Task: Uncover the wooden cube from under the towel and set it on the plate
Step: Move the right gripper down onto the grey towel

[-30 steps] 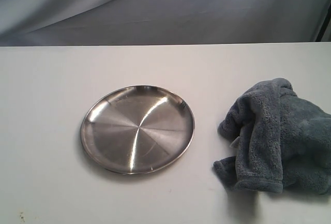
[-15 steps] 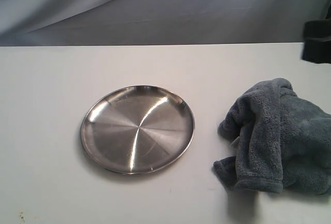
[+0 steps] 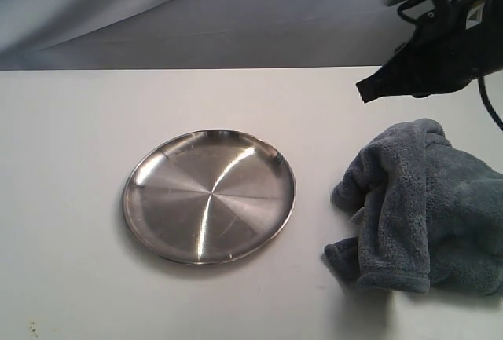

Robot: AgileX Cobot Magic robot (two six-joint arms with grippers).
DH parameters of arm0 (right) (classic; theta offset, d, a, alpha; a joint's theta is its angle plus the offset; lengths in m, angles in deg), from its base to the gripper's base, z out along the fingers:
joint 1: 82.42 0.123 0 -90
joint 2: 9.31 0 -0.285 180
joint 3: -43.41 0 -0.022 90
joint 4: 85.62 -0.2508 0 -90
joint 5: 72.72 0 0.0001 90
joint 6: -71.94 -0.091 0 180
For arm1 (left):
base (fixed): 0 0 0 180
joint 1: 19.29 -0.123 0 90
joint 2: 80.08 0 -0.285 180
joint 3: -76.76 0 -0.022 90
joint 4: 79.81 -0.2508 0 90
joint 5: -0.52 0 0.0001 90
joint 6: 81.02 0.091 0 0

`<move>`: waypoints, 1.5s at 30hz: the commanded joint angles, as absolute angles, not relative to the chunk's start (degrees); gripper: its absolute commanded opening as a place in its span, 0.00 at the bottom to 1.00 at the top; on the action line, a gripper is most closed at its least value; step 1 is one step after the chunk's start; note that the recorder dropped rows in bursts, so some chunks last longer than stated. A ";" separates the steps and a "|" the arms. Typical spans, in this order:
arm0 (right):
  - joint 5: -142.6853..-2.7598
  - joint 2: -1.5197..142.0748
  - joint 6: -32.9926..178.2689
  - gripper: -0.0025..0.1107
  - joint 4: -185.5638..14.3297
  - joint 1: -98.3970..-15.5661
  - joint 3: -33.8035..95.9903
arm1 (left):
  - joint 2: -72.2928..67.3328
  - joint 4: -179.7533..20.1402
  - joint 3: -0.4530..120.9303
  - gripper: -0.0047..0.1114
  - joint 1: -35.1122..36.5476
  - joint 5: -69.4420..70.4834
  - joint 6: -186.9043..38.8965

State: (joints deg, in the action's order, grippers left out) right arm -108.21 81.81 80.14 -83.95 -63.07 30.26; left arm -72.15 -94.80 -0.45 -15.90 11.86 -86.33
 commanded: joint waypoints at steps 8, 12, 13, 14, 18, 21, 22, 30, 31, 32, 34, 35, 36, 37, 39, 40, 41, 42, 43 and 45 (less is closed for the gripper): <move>-111.41 89.40 77.54 0.02 -59.37 -63.03 32.86 | -72.29 -94.47 -0.45 0.04 -15.95 11.23 -86.55; -114.47 89.77 70.55 0.02 -53.60 -63.14 32.86 | -72.29 -94.47 -0.45 0.04 -15.95 11.23 -86.55; -115.54 89.64 68.03 0.02 -51.78 -63.25 32.86 | -72.29 -94.47 -0.45 0.04 -15.95 11.23 -86.55; -116.95 89.64 66.03 0.02 -50.14 -63.71 32.86 | -72.29 -94.47 -0.45 0.04 -15.95 11.23 -86.55; -123.34 89.64 64.37 0.02 -48.77 -66.09 32.86 | -72.29 -94.47 -0.45 0.04 -15.95 11.23 -86.55; -127.72 89.64 64.91 0.02 -48.77 -68.73 32.86 | -72.29 -94.47 -0.45 0.04 -15.95 11.23 -86.55; -129.13 89.64 65.65 0.02 -49.04 -69.44 32.86 | -72.29 -94.47 -0.45 0.04 -15.95 11.23 -86.55; -132.82 89.64 88.02 0.02 -72.65 -71.24 32.86 | -72.29 -94.47 -0.45 0.04 -15.95 11.23 -86.55; -133.65 89.64 91.51 0.02 -75.72 -71.24 32.86 | -72.29 -94.47 -0.45 0.04 -15.95 11.23 -86.55; -134.73 89.64 95.00 0.02 -79.53 -71.24 32.86 | -72.29 -94.47 -0.45 0.04 -15.95 11.23 -86.55; -136.86 89.64 101.73 0.02 -86.03 -71.24 32.86 | -72.29 -94.47 -0.45 0.04 -15.95 11.23 -86.55; -137.90 89.64 105.40 0.02 -90.31 -71.24 32.86 | -72.29 -94.47 -0.45 0.04 -15.95 11.23 -86.55; -138.35 89.64 107.28 0.02 -93.31 -71.24 32.86 | -72.29 -94.47 -0.45 0.04 -15.95 11.23 -86.55; -138.59 89.64 108.63 0.02 -96.77 -71.24 32.86 | -72.29 -94.47 -0.45 0.04 -15.95 11.23 -86.55; -138.14 89.64 110.99 0.02 -102.55 -70.98 32.86 | -72.29 -94.47 -0.45 0.04 -15.95 11.23 -86.55; -137.82 89.64 112.15 0.02 -104.97 -70.98 32.86 | -72.29 -94.47 -0.45 0.04 -15.95 11.23 -86.55; -137.16 89.64 113.38 0.02 -106.76 -70.98 32.86 | -72.29 -94.47 -0.45 0.04 -15.95 11.23 -86.55; -136.52 89.64 113.81 0.02 -107.75 -70.98 32.86 | -72.29 -94.47 -0.45 0.04 -15.95 11.23 -86.55; -136.14 89.64 113.92 0.02 -108.25 -70.98 32.86 | -72.29 -94.47 -0.45 0.04 -15.95 11.23 -86.55; -134.80 89.64 113.92 0.02 -108.70 -70.98 32.86 | -72.29 -94.47 -0.45 0.04 -15.95 11.23 -86.55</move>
State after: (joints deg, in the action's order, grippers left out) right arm -136.71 89.85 112.45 -106.68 -70.98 32.46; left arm -72.15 -94.80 -0.45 -15.90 11.86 -86.33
